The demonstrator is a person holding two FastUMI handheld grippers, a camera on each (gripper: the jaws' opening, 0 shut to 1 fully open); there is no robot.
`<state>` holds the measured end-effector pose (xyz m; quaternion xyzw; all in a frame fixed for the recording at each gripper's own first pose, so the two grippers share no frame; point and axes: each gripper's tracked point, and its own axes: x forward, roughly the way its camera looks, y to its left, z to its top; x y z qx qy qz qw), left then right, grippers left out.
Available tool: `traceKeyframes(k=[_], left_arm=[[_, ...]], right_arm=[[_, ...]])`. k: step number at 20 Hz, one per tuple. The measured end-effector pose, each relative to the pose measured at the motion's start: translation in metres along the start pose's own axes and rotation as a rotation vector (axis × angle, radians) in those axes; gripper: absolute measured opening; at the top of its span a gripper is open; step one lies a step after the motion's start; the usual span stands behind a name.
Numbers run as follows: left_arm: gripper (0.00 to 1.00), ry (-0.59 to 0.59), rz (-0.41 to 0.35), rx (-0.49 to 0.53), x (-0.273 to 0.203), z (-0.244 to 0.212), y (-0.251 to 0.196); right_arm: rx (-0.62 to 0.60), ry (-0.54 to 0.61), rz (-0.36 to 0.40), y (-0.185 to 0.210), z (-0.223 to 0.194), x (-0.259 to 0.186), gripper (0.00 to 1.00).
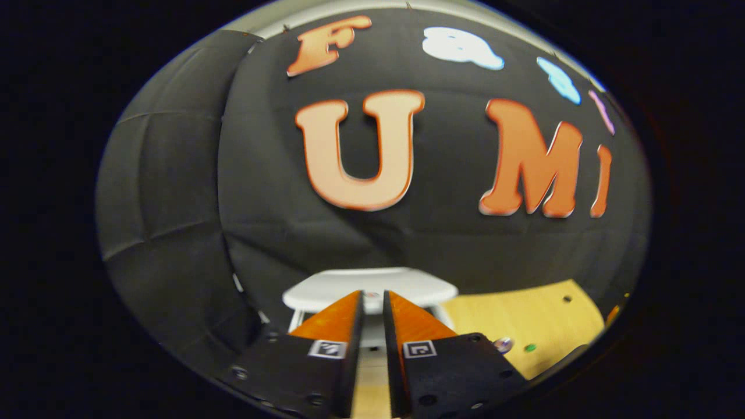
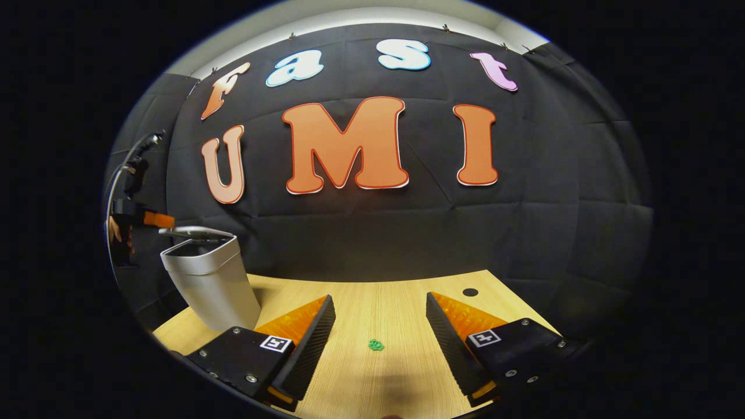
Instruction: Press the lid of the desktop garbage bin to open it, pick up the crumpled paper on the desktop and throw it into the bin, then pick up the pop can on the desktop and drop it into the bin, and finally close the garbage bin lid.
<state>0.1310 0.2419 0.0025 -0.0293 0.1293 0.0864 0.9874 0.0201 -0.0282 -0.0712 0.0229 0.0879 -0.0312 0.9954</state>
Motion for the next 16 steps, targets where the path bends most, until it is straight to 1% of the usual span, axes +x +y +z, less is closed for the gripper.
traceKeyframes(k=[1,2,3,4,6,7,8,9,11,13,14,16], left_arm=[[0.29,-0.053,-0.018,-0.011,-0.019,0.010,-0.015],[0.48,-0.079,-0.050,-0.006,-0.036,0.014,-0.029],[0.60,-0.101,-0.056,0.001,-0.056,0.020,-0.042],[0.72,-0.119,-0.078,0.009,-0.076,0.012,-0.062],[0.87,-0.170,-0.115,0.024,-0.103,0.008,-0.092],[0.91,-0.208,-0.114,0.036,-0.117,0.012,-0.104],[0.99,-0.237,-0.133,0.052,-0.133,0.012,-0.118],[0.99,-0.265,-0.131,0.066,-0.145,0.012,-0.129],[0.99,-0.280,-0.166,0.099,-0.162,0.006,-0.156],[0.99,-0.258,-0.206,0.118,-0.172,-0.005,-0.175],[0.95,-0.252,-0.209,0.120,-0.174,-0.007,-0.178],[0.95,-0.237,-0.207,0.118,-0.177,-0.007,-0.180]], right_arm=[[0.000,-0.003,0.005,0.001,0.001,0.000,0.94],[-0.002,-0.005,0.004,0.000,0.001,0.001,0.94],[-0.003,-0.006,0.006,0.000,0.001,0.003,0.94],[-0.004,-0.008,0.008,0.000,0.002,0.005,0.94],[-0.005,-0.012,0.020,0.002,0.000,0.010,0.94],[-0.010,-0.016,0.028,0.002,-0.001,0.014,0.94],[-0.020,-0.016,0.035,0.004,-0.005,0.018,0.94],[-0.039,-0.010,0.040,0.005,-0.011,0.022,0.94],[-0.074,0.015,0.052,0.008,-0.029,0.032,0.94],[-0.096,0.055,0.071,0.012,-0.050,0.045,0.94],[-0.108,0.080,0.076,0.014,-0.061,0.052,0.94],[-0.138,0.095,0.082,0.017,-0.078,0.073,0.94]])
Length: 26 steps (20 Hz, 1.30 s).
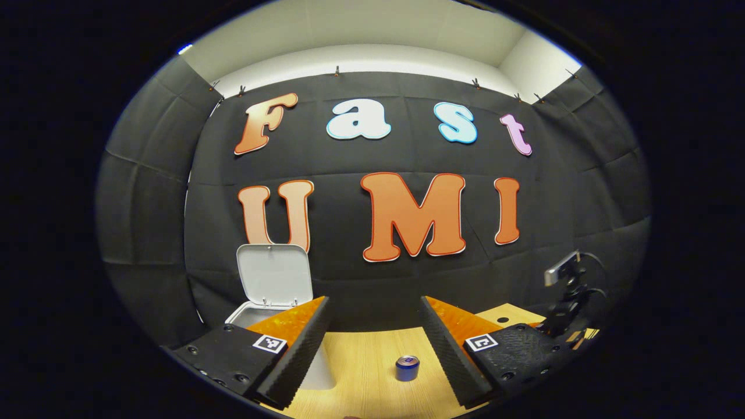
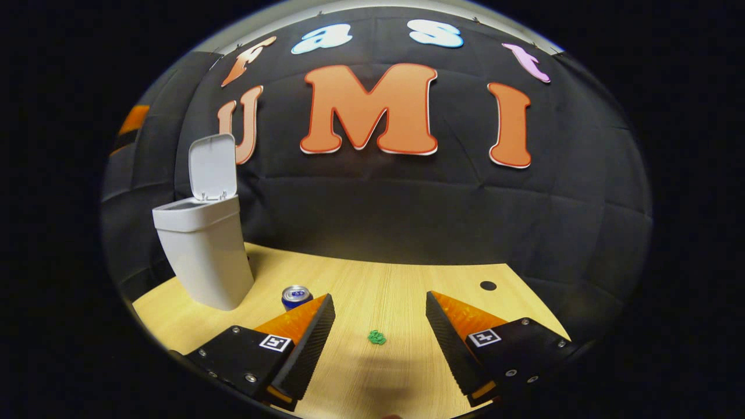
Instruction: Press the lid of the desktop garbage bin to open it, pick up the crumpled paper on the desktop and throw it into the bin, then pick up the pop can on the desktop and drop it into the bin, and finally close the garbage bin lid.
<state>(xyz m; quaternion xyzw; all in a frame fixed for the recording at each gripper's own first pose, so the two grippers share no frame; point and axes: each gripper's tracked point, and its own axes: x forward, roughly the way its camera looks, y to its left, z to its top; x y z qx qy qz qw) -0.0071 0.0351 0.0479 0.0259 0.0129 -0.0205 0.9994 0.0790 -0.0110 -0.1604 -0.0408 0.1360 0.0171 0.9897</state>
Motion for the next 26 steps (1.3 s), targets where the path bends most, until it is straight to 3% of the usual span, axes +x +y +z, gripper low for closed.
traceKeyframes(k=[1,4,10,12,13,15,16,19,20,22,26], left_arm=[[0.99,0.011,0.005,-0.008,-0.002,-0.001,-0.001],[0.95,0.051,0.038,-0.013,-0.008,-0.005,0.002],[0.99,0.099,0.117,0.044,-0.018,-0.005,0.016],[0.95,0.120,0.133,0.056,-0.018,-0.011,0.021],[0.99,0.131,0.139,0.055,-0.017,-0.015,0.022],[0.95,0.159,0.146,0.047,-0.015,-0.024,0.023],[0.96,0.171,0.147,0.045,-0.015,-0.028,0.024],[1.00,0.163,0.148,0.049,-0.012,-0.024,0.025],[0.95,0.159,0.148,0.050,-0.011,-0.023,0.026],[0.95,0.156,0.141,0.040,-0.010,-0.024,0.025],[0.96,0.139,0.141,0.012,-0.013,-0.023,0.037]], right_arm=[[-0.022,0.016,0.004,0.001,-0.012,0.014,0.94],[-0.064,0.133,0.014,0.003,-0.062,0.060,0.95],[-0.008,0.368,-0.001,0.004,-0.155,0.118,0.92],[0.005,0.378,-0.012,0.004,-0.163,0.122,0.78],[0.003,0.378,-0.010,0.004,-0.167,0.125,0.68],[0.011,0.409,0.007,0.010,-0.178,0.127,0.62],[0.015,0.405,0.007,0.011,-0.177,0.128,0.60],[-0.010,0.409,-0.009,0.010,-0.175,0.123,0.34],[-0.001,0.407,-0.001,0.011,-0.172,0.121,0.30],[0.054,0.384,0.016,0.016,-0.152,0.116,0.22],[0.131,0.212,0.054,0.028,-0.051,0.102,0.18]])
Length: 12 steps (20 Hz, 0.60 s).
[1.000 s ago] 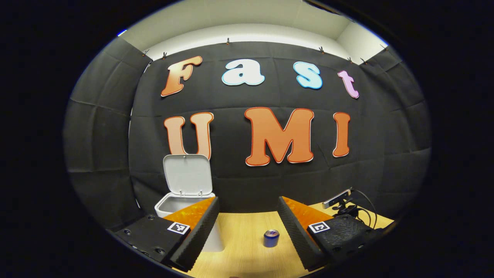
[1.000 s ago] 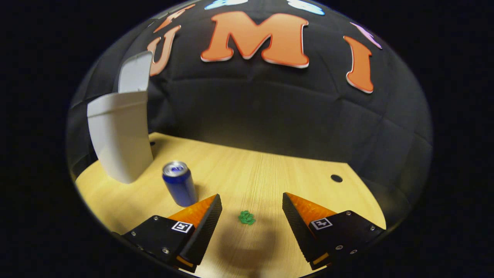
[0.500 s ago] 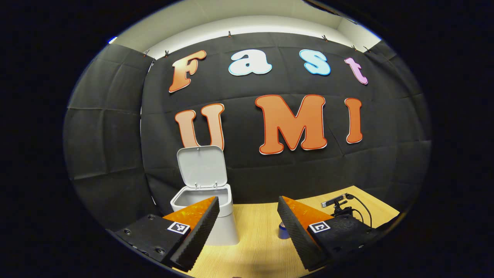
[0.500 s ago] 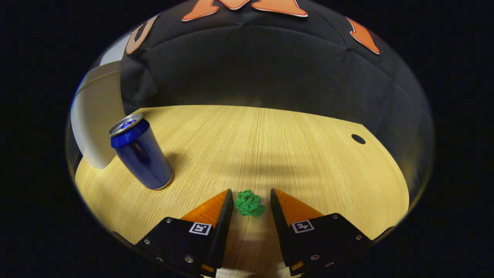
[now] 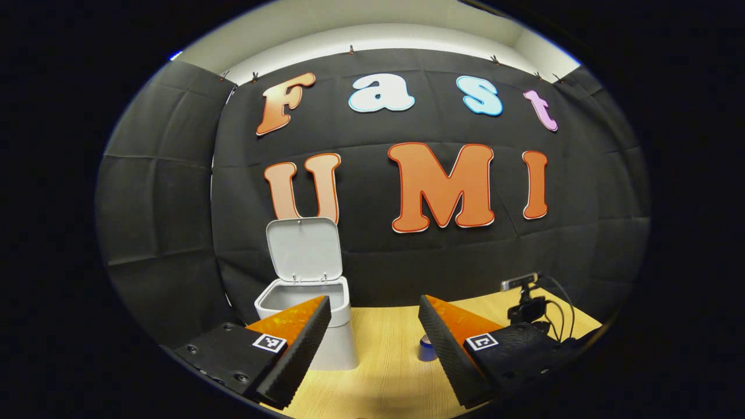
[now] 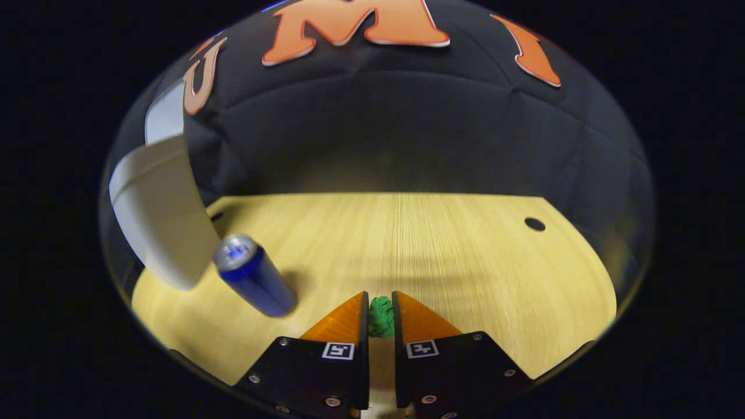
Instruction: Press the lid of the desktop garbage bin to open it, pick up the crumpled paper on the desktop and throw it into the bin, then pick up the pop can on the desktop and drop it into the bin, and finally close the garbage bin lid.
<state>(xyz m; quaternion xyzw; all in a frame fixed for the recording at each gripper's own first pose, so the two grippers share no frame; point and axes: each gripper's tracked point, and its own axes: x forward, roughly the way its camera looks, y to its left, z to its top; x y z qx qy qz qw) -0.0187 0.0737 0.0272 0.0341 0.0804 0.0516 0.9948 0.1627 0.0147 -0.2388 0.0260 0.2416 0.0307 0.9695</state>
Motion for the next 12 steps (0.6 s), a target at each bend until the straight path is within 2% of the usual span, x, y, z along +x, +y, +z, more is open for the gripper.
traceKeyframes(k=[1,2,5,8,9,12], left_arm=[[0.96,-0.013,0.003,-0.009,-0.001,0.002,0.006],[0.95,-0.023,0.007,-0.019,-0.002,0.004,0.012],[0.95,-0.044,0.025,-0.061,-0.007,0.005,0.037],[0.95,-0.052,0.052,-0.104,-0.015,0.000,0.066],[0.95,-0.053,0.068,-0.115,-0.020,-0.003,0.078],[0.96,-0.060,0.135,-0.122,-0.035,-0.010,0.119]], right_arm=[[0.002,-0.041,0.040,0.016,0.028,-0.012,0.07],[-0.006,-0.078,0.083,0.037,0.057,-0.023,0.17],[-0.042,-0.167,0.213,0.113,0.136,-0.053,0.17],[-0.103,-0.227,0.333,0.196,0.190,-0.068,0.17],[-0.130,-0.245,0.365,0.232,0.199,-0.068,0.17],[-0.197,-0.218,0.437,0.304,0.204,-0.064,0.17]])
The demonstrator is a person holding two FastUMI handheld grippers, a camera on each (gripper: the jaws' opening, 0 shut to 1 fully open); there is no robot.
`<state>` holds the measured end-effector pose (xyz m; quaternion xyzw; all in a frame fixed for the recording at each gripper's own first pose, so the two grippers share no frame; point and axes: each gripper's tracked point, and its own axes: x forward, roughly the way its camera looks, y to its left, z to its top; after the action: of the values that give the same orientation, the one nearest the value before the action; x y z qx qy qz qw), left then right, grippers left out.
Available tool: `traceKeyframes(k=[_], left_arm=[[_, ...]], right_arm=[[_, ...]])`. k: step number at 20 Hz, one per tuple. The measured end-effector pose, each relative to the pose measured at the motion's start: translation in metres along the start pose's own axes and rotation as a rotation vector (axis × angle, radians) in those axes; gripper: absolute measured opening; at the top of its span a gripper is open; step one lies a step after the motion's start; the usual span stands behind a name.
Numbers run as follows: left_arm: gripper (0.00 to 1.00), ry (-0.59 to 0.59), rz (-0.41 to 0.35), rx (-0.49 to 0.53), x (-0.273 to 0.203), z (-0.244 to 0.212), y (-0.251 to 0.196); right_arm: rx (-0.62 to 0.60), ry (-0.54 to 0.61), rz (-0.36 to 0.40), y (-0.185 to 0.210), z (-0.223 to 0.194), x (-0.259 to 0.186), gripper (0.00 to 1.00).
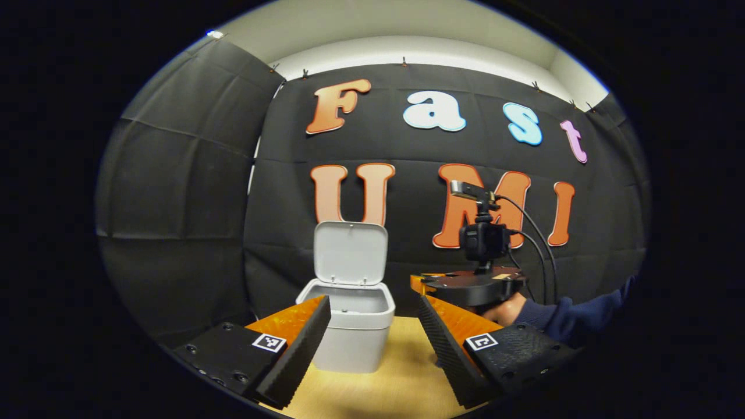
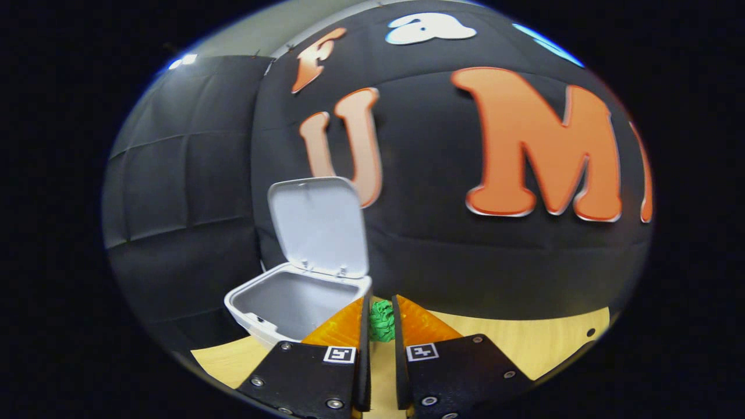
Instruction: Press the lid of the desktop garbage bin to open it, pick up the crumpled paper on the desktop and throw it into the bin, then pick up the pop can on the desktop and drop it into the bin, and finally close the garbage bin lid.
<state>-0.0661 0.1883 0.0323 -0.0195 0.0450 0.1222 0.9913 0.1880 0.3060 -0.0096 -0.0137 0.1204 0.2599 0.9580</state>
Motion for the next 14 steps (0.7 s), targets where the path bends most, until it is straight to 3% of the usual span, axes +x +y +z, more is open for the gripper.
traceKeyframes(k=[3,7,8,9,11,13,14], left_arm=[[0.96,-0.005,0.072,0.001,-0.011,-0.002,0.041],[0.96,0.017,0.143,-0.038,-0.017,-0.015,0.082],[0.94,0.019,0.149,-0.049,-0.014,-0.017,0.086],[0.93,0.027,0.146,-0.058,-0.013,-0.020,0.088],[0.94,0.045,0.123,-0.068,-0.004,-0.027,0.079],[0.95,0.058,0.081,-0.063,0.007,-0.035,0.061],[0.95,0.059,0.052,-0.055,0.013,-0.038,0.049]], right_arm=[[-0.038,0.035,0.032,0.043,-0.001,0.038,0.17],[-0.101,0.028,0.038,0.049,-0.009,0.047,0.23],[-0.102,0.034,0.044,0.049,-0.010,0.046,0.50],[-0.101,0.037,0.045,0.050,-0.013,0.047,0.48],[-0.094,0.026,0.039,0.045,-0.012,0.045,0.77],[-0.060,0.017,0.005,0.028,-0.006,0.031,0.90],[-0.033,-0.002,-0.012,0.016,-0.002,0.016,0.91]])
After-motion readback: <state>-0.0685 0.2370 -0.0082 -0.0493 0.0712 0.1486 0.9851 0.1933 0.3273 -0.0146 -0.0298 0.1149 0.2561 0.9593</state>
